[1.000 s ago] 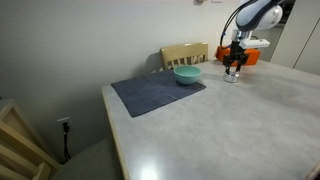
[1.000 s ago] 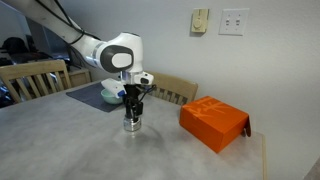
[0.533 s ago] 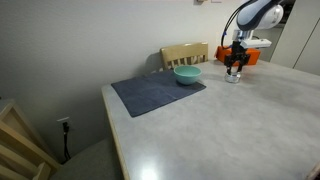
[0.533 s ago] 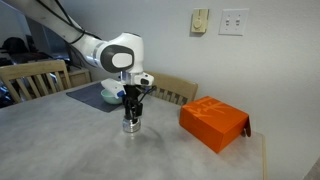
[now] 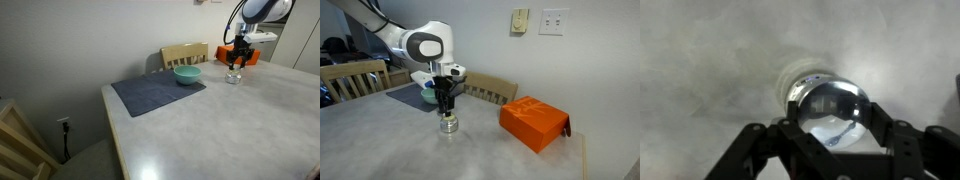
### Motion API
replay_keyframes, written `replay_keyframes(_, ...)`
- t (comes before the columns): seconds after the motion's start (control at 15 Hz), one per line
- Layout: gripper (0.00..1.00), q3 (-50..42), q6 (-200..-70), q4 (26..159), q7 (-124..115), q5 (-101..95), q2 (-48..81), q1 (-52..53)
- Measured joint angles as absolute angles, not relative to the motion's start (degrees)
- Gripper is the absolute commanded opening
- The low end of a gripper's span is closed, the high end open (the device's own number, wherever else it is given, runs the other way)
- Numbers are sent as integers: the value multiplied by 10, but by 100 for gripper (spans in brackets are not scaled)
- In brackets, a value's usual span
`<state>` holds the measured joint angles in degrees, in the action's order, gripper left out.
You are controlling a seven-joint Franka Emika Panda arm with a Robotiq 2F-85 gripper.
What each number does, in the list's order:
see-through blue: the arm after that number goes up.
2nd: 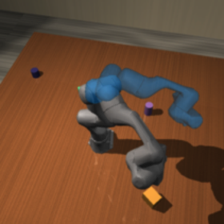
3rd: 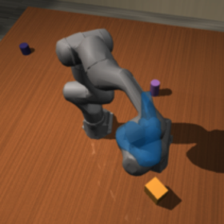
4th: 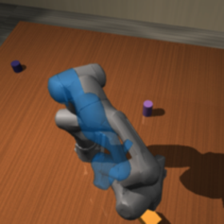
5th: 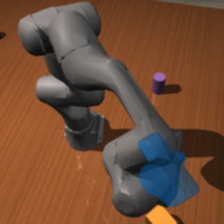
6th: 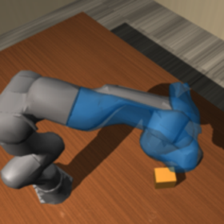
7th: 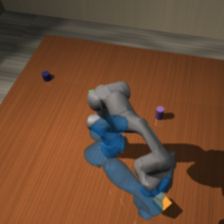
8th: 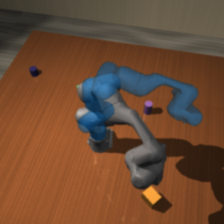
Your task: Remove the silver lid from the tin
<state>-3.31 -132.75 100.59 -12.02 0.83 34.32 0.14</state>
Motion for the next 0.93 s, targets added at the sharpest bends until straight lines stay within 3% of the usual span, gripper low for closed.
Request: replay_keyframes(0.93, 44, 0, -1320, 1059, -103, 1, 343, 51)
